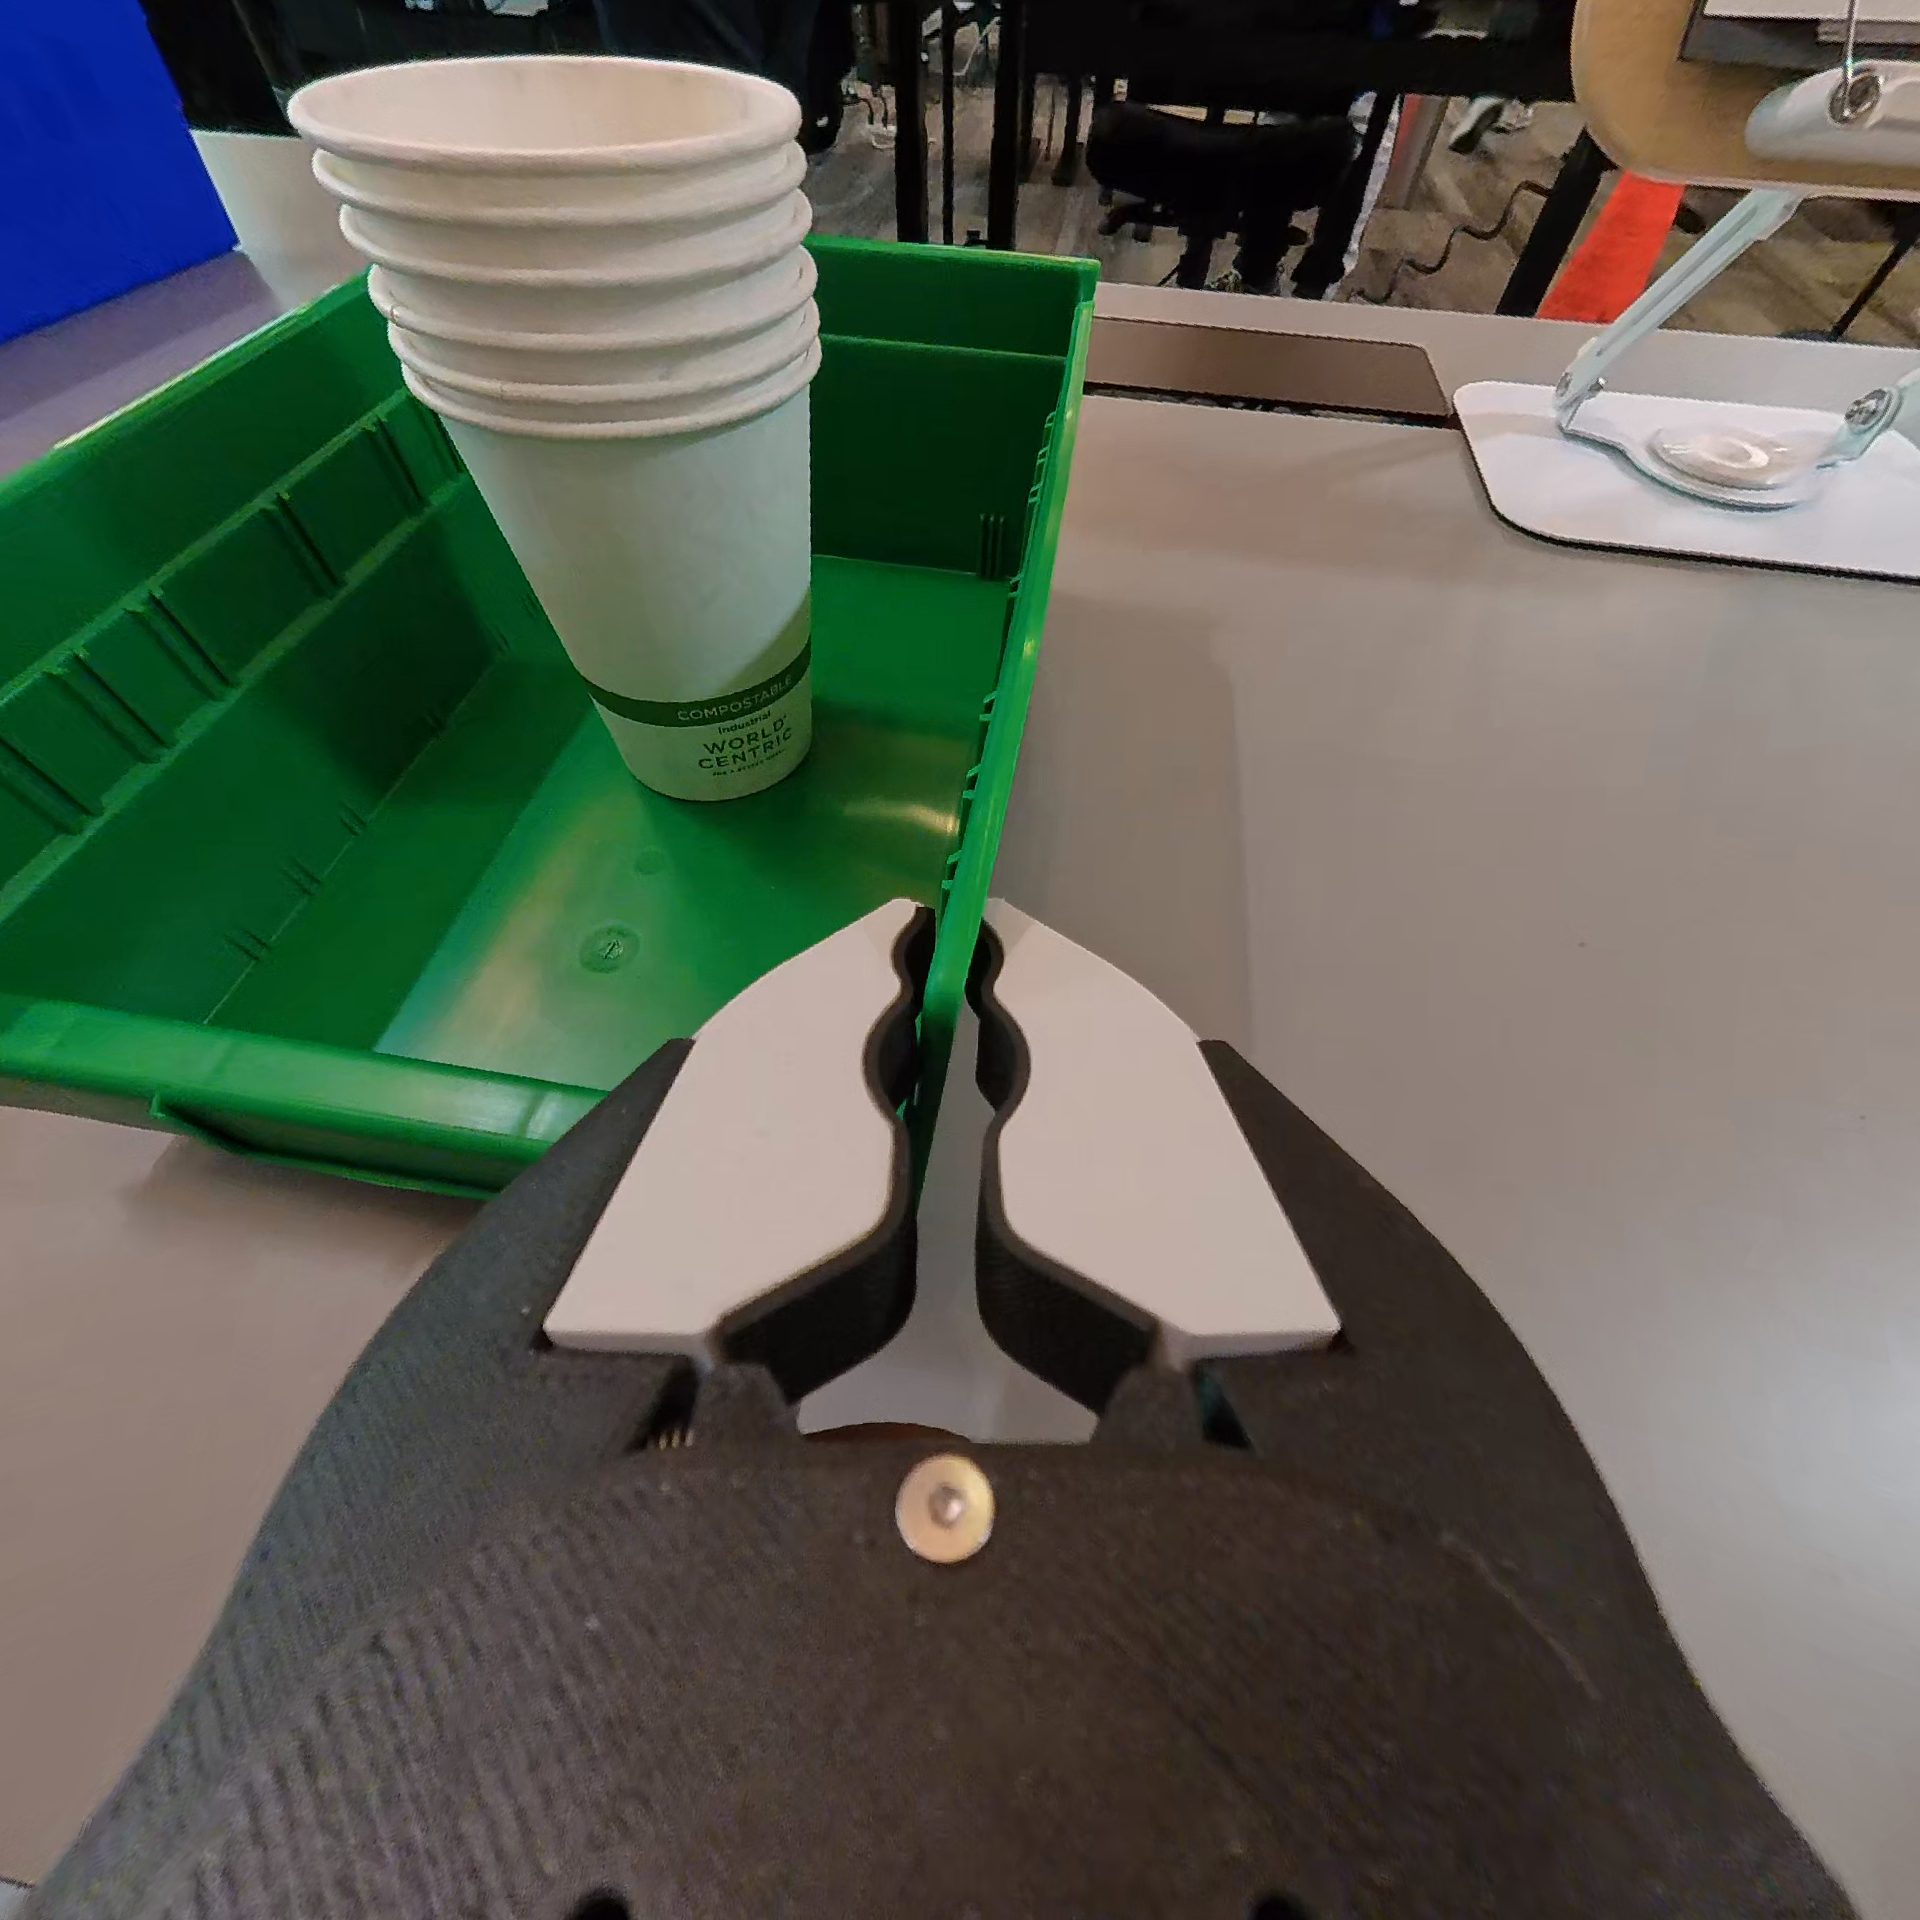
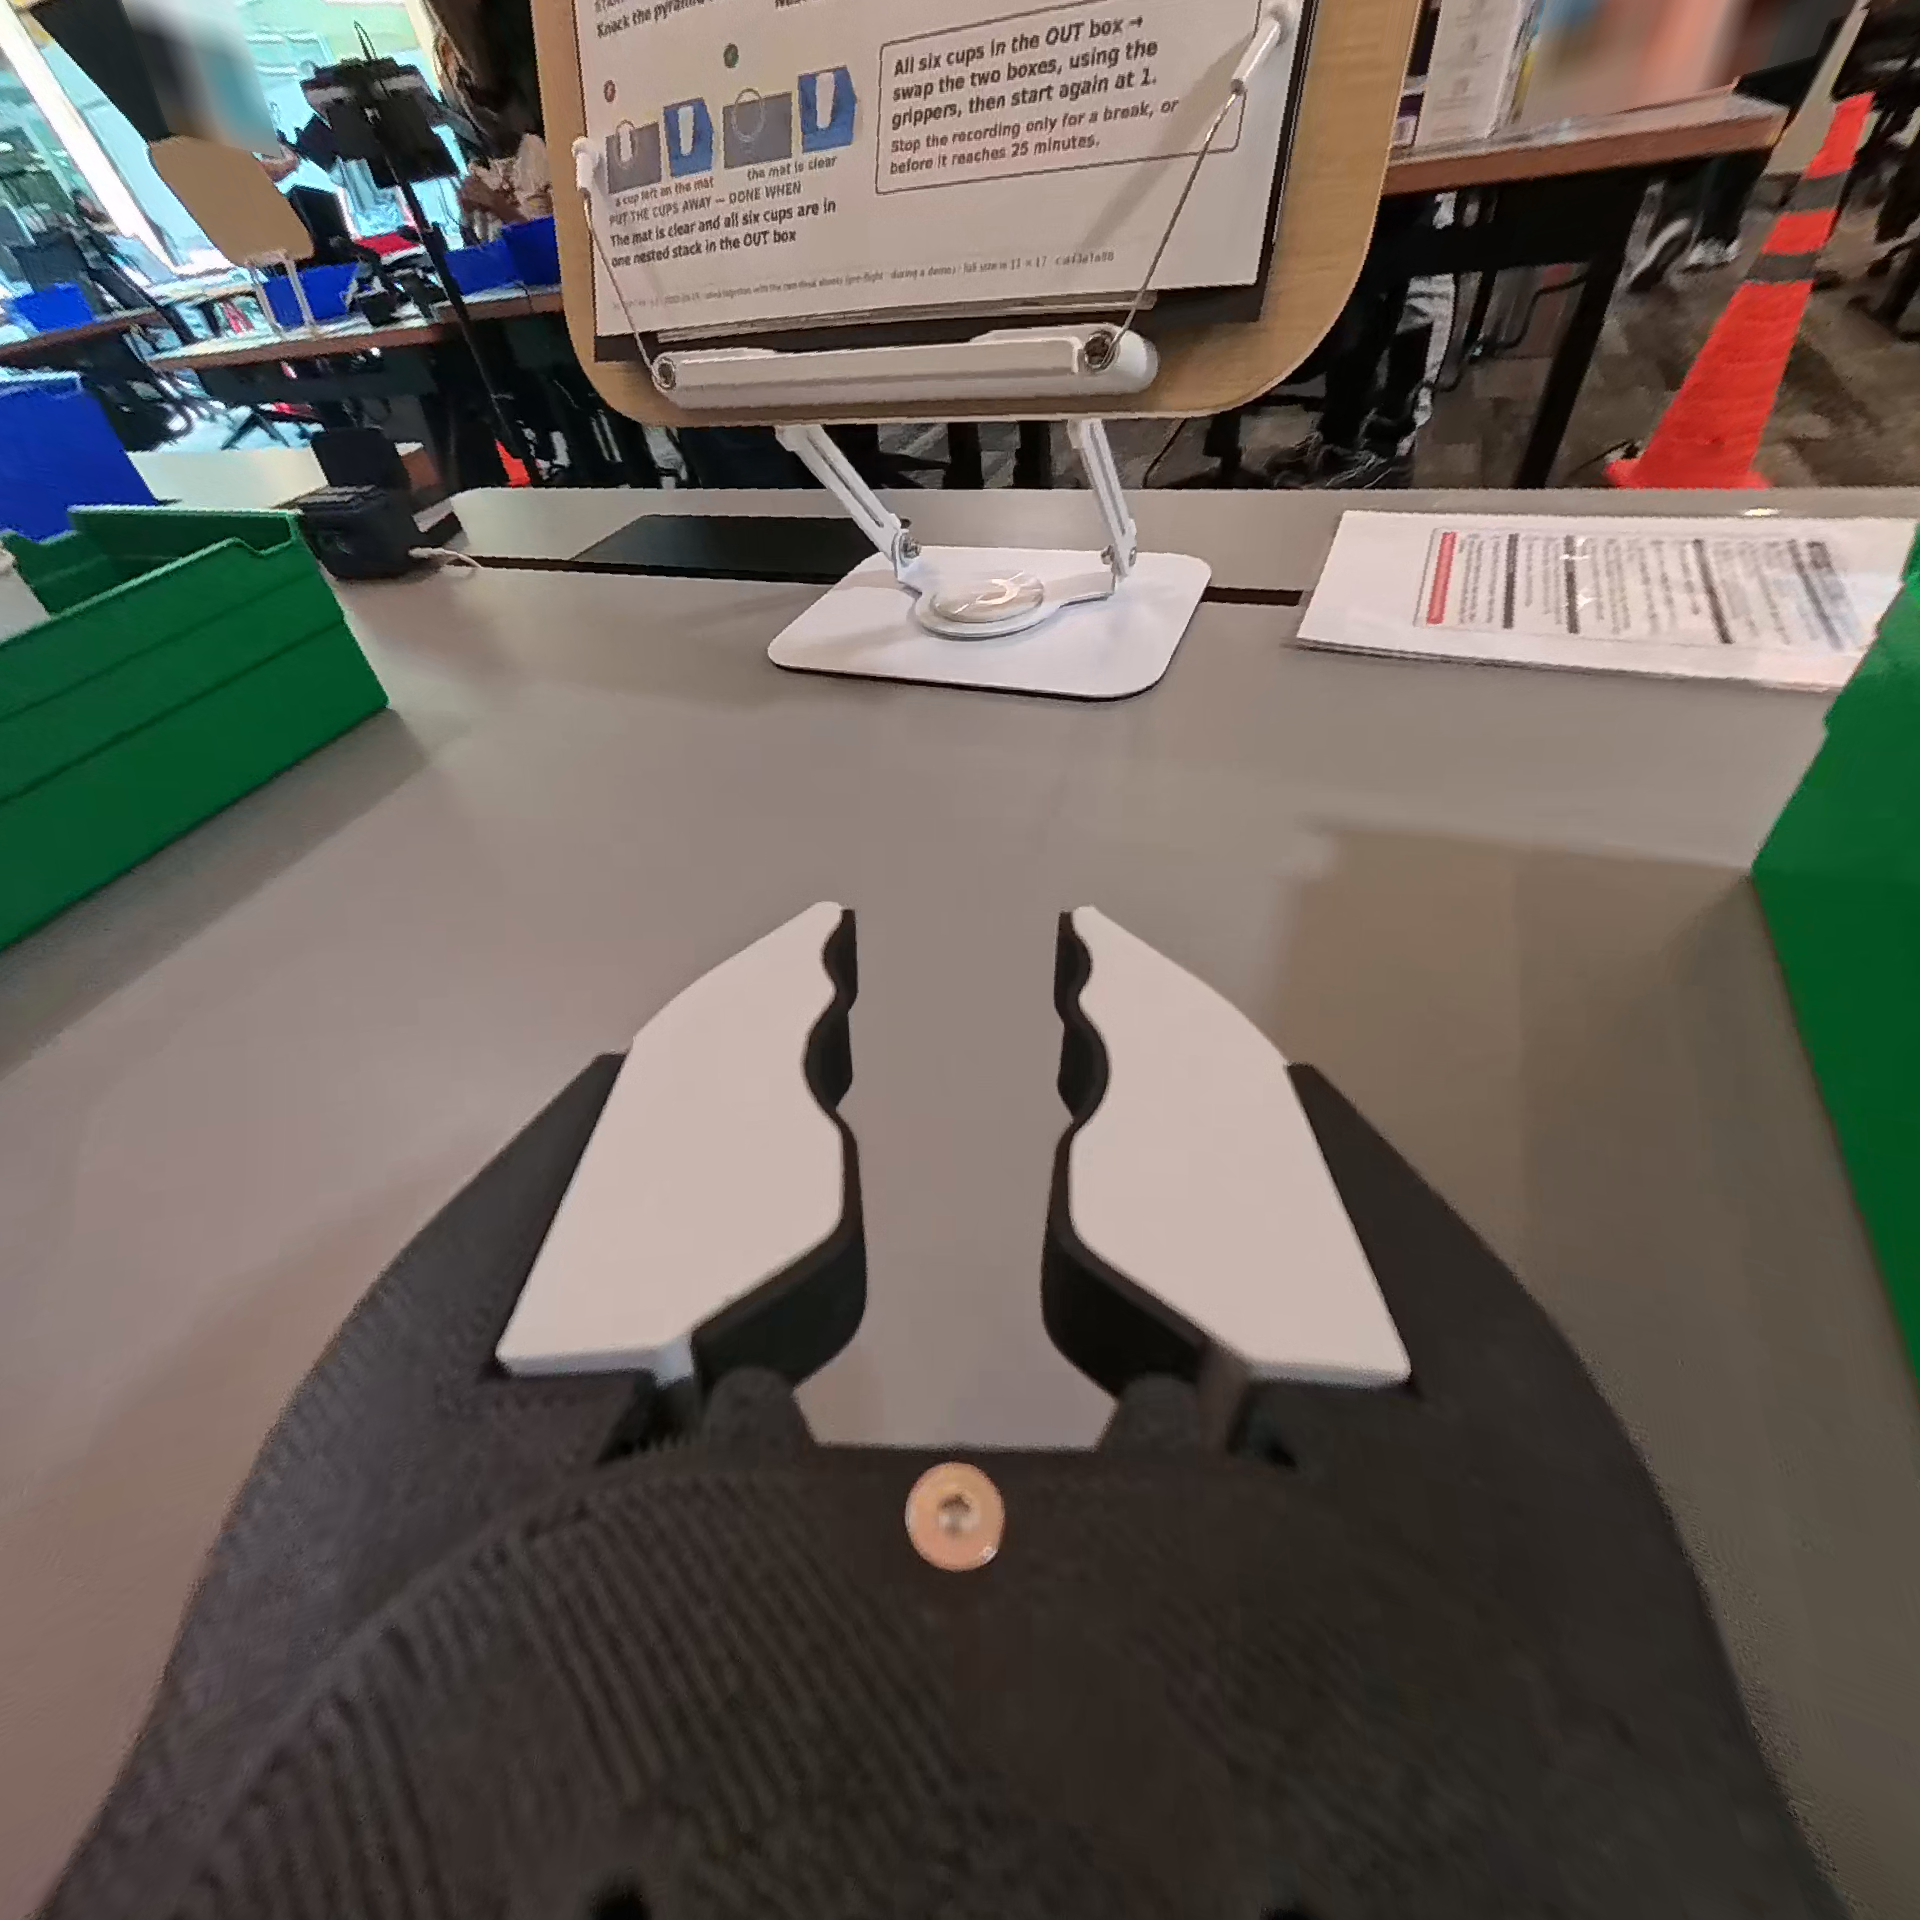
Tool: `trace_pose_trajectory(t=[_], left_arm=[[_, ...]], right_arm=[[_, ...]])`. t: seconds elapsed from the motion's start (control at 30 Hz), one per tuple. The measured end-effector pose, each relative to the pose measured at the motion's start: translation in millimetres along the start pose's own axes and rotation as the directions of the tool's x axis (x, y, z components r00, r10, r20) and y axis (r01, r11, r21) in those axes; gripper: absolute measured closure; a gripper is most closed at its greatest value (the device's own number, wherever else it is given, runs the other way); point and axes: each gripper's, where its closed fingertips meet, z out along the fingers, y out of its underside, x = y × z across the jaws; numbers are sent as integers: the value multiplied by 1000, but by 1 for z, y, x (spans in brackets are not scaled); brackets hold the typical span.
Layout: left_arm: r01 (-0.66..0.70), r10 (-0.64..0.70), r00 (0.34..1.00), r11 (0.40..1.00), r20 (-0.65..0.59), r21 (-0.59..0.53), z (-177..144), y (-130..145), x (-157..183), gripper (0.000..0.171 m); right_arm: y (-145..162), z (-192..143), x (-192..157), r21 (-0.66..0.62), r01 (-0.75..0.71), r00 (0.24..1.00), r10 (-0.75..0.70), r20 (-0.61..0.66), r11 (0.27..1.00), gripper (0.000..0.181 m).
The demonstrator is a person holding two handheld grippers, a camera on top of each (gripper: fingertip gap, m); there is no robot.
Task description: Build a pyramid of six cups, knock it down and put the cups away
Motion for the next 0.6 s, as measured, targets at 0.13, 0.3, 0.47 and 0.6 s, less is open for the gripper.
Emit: trace_pose_trajectory(t=[0.13,0.3,0.47,0.6], left_arm=[[4,-4,1000,1000,-3,5,-1,0,0,166],[23,-21,999,998,-33,58,-6,-8,6,132],[1,9,997,989,-73,146,-22,-27,30,112],[-110,128,989,970,-68,218,-30,-35,54,114]], right_arm=[[1,1,1,-6,-20,1000,20,5,1000,144],[1,0,1,-7,-14,1000,14,2,1000,144],[3,2,-1,-17,-14,1000,14,8,1000,143],[4,3,-2,-22,-11,1000,12,13,1000,143]])
